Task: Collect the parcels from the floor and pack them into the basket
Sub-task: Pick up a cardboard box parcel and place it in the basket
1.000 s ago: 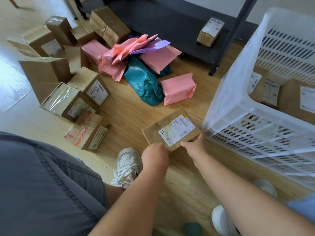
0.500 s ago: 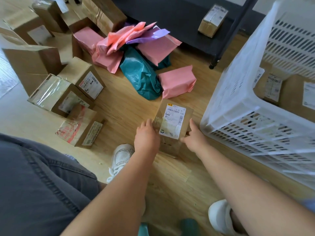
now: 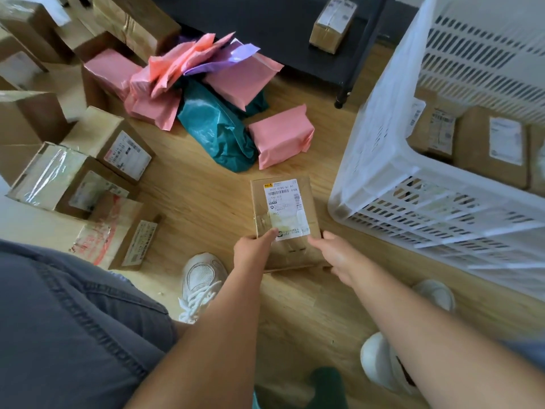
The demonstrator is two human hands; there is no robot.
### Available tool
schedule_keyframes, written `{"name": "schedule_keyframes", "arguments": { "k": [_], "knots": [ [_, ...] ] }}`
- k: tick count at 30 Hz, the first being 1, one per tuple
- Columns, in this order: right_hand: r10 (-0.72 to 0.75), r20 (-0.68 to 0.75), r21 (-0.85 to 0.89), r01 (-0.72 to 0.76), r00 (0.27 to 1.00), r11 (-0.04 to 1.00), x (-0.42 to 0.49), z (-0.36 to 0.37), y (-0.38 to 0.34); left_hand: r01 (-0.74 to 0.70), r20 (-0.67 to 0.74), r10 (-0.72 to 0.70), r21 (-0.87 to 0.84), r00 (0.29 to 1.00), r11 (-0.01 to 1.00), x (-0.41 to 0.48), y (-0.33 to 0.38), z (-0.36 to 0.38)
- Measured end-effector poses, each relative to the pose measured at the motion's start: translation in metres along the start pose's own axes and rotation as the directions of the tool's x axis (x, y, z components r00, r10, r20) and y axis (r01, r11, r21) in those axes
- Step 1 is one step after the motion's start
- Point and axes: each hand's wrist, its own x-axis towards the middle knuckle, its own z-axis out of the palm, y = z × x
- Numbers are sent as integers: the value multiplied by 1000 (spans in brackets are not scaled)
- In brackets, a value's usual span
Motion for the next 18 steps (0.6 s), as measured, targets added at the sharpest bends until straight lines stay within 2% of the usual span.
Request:
{"name": "schedule_keyframes", "arguments": {
  "k": [6,9,18],
  "knots": [
    [-75,-45,70,78,996,995,-13,-5,-15,-58,-87,43,-178,995,982,-16,19,3],
    [-178,-97,68,185,979,980,-22,3,-29,-102,-98,77,-287,992,952,-27,39,-6],
    [-457,-135,55,467,879,883,-88,-6,-88,-388,-215,325,-429,921,816,-91,94,-44]
  ]
}}
